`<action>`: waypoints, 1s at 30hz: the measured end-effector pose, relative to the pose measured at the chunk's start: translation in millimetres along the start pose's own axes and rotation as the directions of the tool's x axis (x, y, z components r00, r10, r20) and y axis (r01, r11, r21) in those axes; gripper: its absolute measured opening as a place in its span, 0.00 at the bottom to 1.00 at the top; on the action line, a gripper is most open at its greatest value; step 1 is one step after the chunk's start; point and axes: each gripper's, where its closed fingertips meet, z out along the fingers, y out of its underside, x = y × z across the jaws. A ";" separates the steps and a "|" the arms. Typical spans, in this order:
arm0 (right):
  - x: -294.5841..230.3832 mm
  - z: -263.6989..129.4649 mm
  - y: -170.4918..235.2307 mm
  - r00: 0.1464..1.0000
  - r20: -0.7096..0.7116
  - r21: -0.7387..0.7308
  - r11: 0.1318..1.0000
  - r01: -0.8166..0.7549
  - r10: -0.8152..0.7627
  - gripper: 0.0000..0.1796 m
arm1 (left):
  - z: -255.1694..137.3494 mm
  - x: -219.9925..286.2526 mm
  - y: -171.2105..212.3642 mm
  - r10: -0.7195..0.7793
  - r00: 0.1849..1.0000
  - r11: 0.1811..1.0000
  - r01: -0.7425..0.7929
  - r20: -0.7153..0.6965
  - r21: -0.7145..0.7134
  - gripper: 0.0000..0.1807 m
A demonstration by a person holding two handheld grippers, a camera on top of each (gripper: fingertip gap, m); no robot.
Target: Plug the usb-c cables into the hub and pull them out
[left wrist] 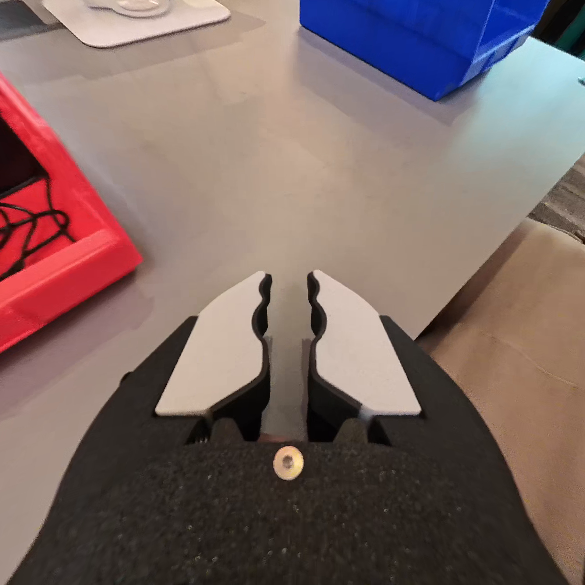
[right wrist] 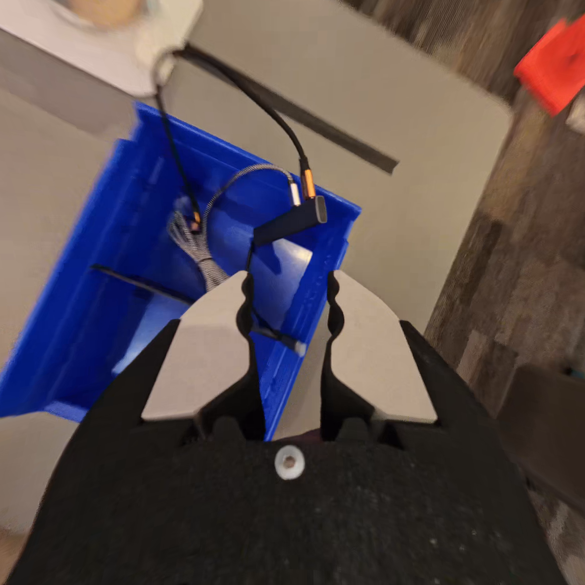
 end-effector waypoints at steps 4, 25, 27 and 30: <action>-104.8 -65.2 40.1 0.990 0.138 0.336 0.941 -0.048 0.001 0.19 | -6.3 -6.8 -6.3 -0.034 0.999 0.998 0.035 -0.017 0.053 0.14; -331.9 -34.9 171.4 0.698 0.713 0.307 0.867 -0.393 0.065 0.20 | -49.4 -132.6 -99.5 -0.071 0.992 0.990 0.084 0.106 -0.115 0.14; -331.5 -30.8 174.9 0.761 0.648 0.341 0.887 -0.311 0.018 0.18 | -39.5 -195.1 -129.6 -0.075 0.970 0.976 0.119 0.232 -0.182 0.11; -335.7 -33.1 172.0 0.787 0.616 0.376 0.889 -0.259 -0.031 0.17 | 1.0 -266.9 -120.8 -0.085 0.959 0.859 0.209 0.272 -0.467 0.18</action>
